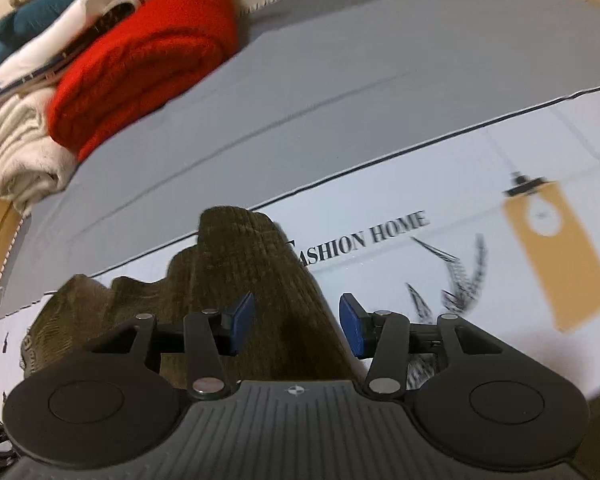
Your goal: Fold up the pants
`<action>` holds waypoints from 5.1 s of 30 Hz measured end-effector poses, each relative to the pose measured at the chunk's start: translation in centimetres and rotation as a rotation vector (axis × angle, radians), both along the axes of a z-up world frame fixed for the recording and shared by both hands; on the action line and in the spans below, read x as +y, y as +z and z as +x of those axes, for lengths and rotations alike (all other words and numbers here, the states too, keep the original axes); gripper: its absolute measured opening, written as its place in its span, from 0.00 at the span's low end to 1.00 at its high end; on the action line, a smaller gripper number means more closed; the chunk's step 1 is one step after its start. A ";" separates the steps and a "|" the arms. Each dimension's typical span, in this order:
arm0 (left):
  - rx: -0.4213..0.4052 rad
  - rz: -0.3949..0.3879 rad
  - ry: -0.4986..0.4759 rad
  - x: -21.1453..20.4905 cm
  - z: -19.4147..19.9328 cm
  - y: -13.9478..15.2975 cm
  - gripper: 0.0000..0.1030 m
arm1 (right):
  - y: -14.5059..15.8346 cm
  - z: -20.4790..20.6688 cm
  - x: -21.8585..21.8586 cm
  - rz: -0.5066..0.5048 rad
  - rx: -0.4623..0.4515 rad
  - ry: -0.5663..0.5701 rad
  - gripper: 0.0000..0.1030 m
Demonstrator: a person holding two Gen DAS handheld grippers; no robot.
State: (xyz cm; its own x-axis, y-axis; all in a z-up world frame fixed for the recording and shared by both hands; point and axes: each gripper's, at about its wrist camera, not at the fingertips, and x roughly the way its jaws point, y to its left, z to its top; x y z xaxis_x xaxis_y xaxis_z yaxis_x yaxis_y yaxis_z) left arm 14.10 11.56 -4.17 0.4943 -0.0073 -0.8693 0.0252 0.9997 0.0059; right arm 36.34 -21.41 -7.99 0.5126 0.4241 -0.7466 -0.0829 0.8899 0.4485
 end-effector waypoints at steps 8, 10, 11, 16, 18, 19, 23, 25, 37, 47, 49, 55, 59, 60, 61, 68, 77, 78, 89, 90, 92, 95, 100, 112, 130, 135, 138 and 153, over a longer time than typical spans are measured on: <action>0.036 0.052 -0.030 0.2 3.7 -1.7 0.48 | -2.4 3.4 2.1 0.032 0.022 0.132 0.49; 0.025 0.045 -0.022 0.2 4.9 -1.4 0.48 | -2.1 3.6 2.3 0.025 0.004 0.140 0.43; 0.017 0.042 -0.014 0.2 5.4 -1.2 0.48 | -1.9 3.5 2.4 0.022 -0.004 0.138 0.33; -0.027 0.022 0.033 -0.8 7.8 -0.2 0.48 | 0.2 2.5 4.0 -0.019 -0.116 0.221 0.11; -0.044 0.034 0.034 -1.5 8.5 0.1 0.48 | 1.5 1.7 4.8 -0.054 -0.175 0.262 0.09; -0.053 0.039 0.034 -1.7 8.9 0.3 0.48 | 2.3 1.7 4.6 -0.047 -0.195 0.269 0.09; -0.090 0.062 0.037 -2.3 9.7 0.7 0.48 | 6.2 1.5 3.1 0.043 -0.303 0.216 0.06; -0.112 0.050 0.044 -2.2 9.9 1.0 0.48 | 7.6 1.7 0.2 0.162 -0.361 0.065 0.06; -0.065 -0.066 -0.033 -3.0 11.3 -1.1 0.48 | -0.9 0.3 -16.9 0.114 -0.109 -1.062 0.07; 0.017 -0.091 -0.217 -8.2 11.6 -3.3 0.67 | -2.9 2.5 -20.6 0.198 -0.007 -1.010 0.49; 0.053 -0.007 -0.222 -8.7 11.6 -4.4 0.62 | -3.3 2.7 -21.3 0.219 -0.007 -1.013 0.49; 0.059 0.085 -0.237 -8.3 11.2 -4.0 0.24 | -2.6 1.4 -21.3 0.176 -0.074 -0.989 0.07; 0.067 0.165 -0.258 -7.8 10.9 -3.8 0.22 | 1.9 0.5 -20.1 0.000 -0.256 -1.007 0.06; 0.081 0.142 -0.265 -7.6 10.8 -3.7 0.22 | 2.3 0.2 -20.2 -0.033 -0.273 -1.021 0.06; 0.091 0.133 -0.280 -7.5 10.7 -3.5 0.22 | 2.0 0.0 -20.6 -0.056 -0.242 -1.043 0.06; 0.116 -0.032 -0.348 -4.0 9.2 -0.9 0.41 | -3.1 -1.3 -23.2 -0.055 0.101 -1.176 0.21; -0.039 -0.197 -0.196 4.6 6.1 5.3 0.51 | 4.3 -2.0 -17.8 -0.163 -0.159 -0.995 0.41; -0.035 -0.177 -0.170 5.9 5.5 5.4 0.51 | 5.6 -2.4 -16.4 -0.168 -0.200 -0.948 0.41; 0.021 -0.075 0.091 17.0 -3.7 5.2 0.47 | 18.0 -13.8 0.0 -0.020 -0.547 -0.415 0.41; 0.018 -0.040 0.092 17.2 -4.6 5.6 0.44 | 18.7 -15.5 1.0 0.002 -0.564 -0.384 0.41; -0.020 0.141 0.059 15.9 -6.3 7.2 0.44 | 19.6 -18.8 2.3 0.018 -0.583 -0.330 0.41; -0.135 0.520 -0.028 12.6 -9.6 10.9 0.44 | 20.0 -23.4 3.3 -0.004 -0.599 -0.258 0.43; -0.326 0.585 -0.224 6.8 -16.1 14.7 0.44 | 19.5 -29.2 3.2 -0.109 -0.622 -0.193 0.47; -0.267 0.021 -0.026 7.9 -15.4 9.9 0.25 | 11.7 -34.3 2.7 -0.276 -0.414 -0.026 0.47; -0.108 -0.077 0.253 17.1 -14.6 5.5 0.24 | 8.9 -32.3 10.2 -0.305 -0.290 0.276 0.46; -0.064 -0.133 0.248 17.9 -13.7 4.7 0.30 | 7.0 -32.8 13.8 -0.406 -0.244 0.420 0.47; -0.084 -0.146 0.245 17.8 -13.2 5.1 0.48 | 4.8 -32.8 15.8 -0.508 -0.159 0.506 0.48; 0.131 -0.051 0.265 16.9 -8.0 -0.6 0.66 | 3.4 -32.7 17.8 -0.560 -0.093 0.485 0.48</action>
